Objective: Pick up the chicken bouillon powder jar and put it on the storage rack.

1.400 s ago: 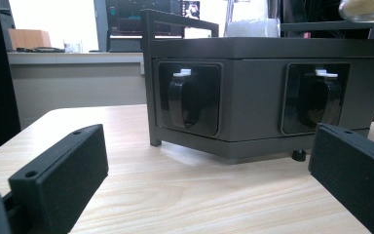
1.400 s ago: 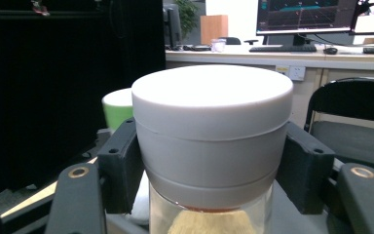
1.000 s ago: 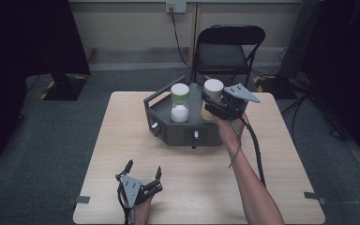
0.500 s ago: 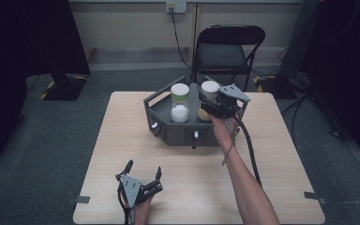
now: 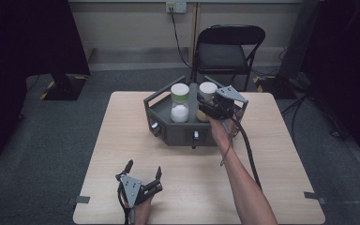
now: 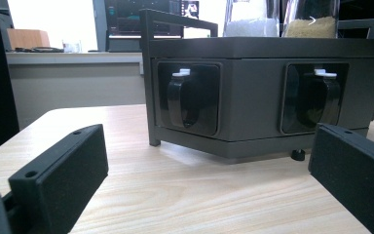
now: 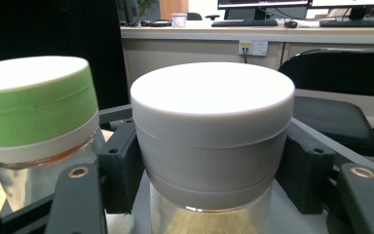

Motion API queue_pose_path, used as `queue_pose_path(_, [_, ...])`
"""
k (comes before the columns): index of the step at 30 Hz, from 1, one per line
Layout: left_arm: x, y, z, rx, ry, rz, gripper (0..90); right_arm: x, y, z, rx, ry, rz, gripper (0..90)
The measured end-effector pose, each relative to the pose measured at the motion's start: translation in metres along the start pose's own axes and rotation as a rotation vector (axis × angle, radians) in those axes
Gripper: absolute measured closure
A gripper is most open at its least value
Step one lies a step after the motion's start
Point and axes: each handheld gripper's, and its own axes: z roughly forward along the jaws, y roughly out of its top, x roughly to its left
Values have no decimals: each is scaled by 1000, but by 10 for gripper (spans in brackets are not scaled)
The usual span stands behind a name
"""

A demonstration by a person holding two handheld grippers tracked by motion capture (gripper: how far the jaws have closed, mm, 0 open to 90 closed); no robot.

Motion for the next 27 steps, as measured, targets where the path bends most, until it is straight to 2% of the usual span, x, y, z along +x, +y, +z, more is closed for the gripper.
queue_pose_path(22, [0,0,0,-1,1,-1,3,2,-5,-1,-17,-10,-3,321])
queue_pose_path(27, [0,0,0,-1,1,-1,3,5,-17,-2,-74,-36,16,72])
